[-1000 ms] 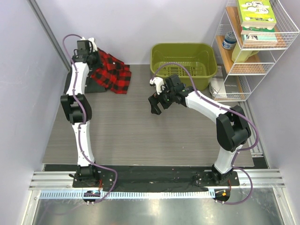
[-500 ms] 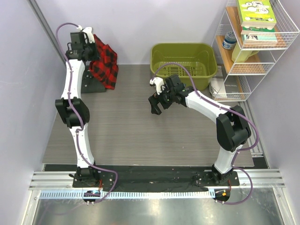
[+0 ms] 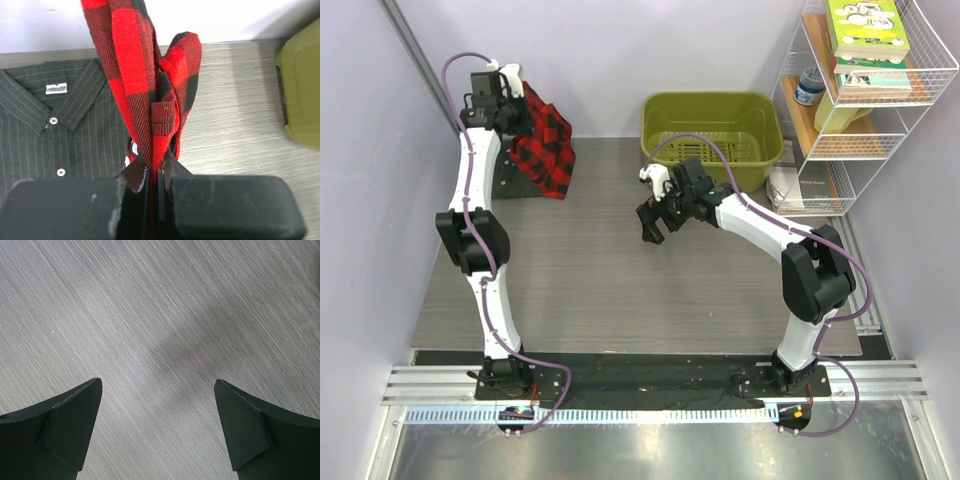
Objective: Fold and stack the long sleeve shirts
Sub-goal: Neatly place the folded shirt to the corner
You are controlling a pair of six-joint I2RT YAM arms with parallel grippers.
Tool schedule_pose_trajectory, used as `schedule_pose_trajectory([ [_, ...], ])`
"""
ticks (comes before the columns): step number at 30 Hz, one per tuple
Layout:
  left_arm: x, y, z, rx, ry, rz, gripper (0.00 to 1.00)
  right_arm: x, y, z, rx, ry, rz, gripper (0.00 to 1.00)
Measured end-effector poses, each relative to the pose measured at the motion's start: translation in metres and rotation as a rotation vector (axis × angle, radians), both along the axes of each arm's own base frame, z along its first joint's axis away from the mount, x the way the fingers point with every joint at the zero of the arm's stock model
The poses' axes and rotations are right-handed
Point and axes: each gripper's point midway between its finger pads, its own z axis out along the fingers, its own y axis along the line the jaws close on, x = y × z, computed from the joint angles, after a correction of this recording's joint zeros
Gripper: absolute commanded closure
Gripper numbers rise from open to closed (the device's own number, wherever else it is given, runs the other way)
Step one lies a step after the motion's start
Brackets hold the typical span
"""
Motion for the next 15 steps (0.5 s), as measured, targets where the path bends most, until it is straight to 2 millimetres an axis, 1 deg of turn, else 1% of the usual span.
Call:
schedule_pose_trajectory([
  [4,0.000,0.007,0.000,0.015,-0.004,0.002,1.00,0.000,0.000,0.000,0.000,0.000,0.000,0.00],
  [11,0.000,0.032,0.001,0.031,-0.008,0.033,1.00,0.000,0.000,0.000,-0.001,-0.003,0.002,0.00],
  [15,-0.001,0.037,0.002,0.031,-0.011,0.039,1.00,0.000,0.000,0.000,-0.001,-0.004,0.003,0.00],
])
